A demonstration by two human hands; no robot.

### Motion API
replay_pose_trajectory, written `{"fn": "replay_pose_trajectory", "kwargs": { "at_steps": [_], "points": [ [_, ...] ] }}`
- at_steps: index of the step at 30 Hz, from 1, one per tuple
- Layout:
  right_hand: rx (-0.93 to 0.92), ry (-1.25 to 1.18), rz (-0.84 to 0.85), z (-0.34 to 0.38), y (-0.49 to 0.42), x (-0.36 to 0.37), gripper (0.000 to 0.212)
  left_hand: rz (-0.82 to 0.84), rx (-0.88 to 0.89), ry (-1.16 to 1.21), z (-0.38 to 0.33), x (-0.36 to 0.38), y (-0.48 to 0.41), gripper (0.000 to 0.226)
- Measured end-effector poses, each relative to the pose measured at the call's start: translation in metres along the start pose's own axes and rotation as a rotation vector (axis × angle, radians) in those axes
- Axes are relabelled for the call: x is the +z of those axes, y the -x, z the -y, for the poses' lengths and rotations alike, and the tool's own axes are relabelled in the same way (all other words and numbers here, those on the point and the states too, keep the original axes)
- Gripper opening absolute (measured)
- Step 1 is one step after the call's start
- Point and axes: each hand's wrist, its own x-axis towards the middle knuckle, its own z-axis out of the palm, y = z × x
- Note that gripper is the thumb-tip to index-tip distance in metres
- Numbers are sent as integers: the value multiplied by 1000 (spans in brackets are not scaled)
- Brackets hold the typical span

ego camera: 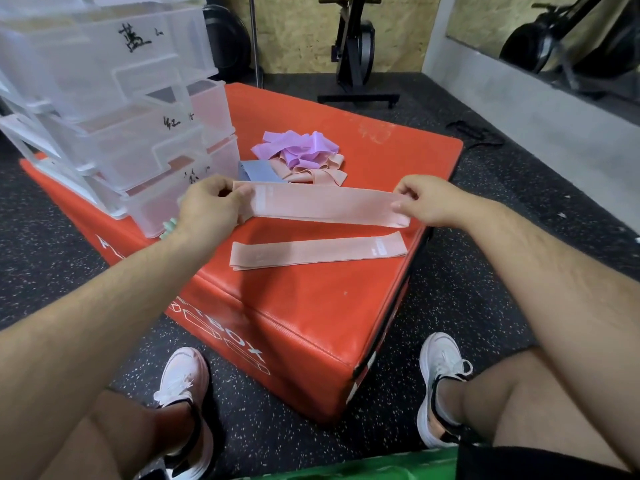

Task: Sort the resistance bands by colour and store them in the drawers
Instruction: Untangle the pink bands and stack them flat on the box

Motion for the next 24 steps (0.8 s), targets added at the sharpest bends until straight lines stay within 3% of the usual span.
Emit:
{"fn": "replay_pose_trajectory", "kwargs": {
  "at_steps": [5, 8, 15, 19, 24],
  "points": [
    [143, -405, 36, -5, 10, -4, 19, 23, -19, -75, 15, 6, 3, 12],
    [182, -486, 71, -2, 15, 5, 23, 22, -1, -202, 29, 5, 3, 12],
    [223, -397, 145, -5, 18, 14, 33, 70, -11, -359, 47, 6, 14, 2],
    [244, -352, 161, -4, 26, 24, 42, 98, 40, -501, 50, 8, 20, 12],
    [280, -311, 82, -1, 27, 35, 36, 93, 57, -503, 52, 8, 22, 12]
  ]
}}
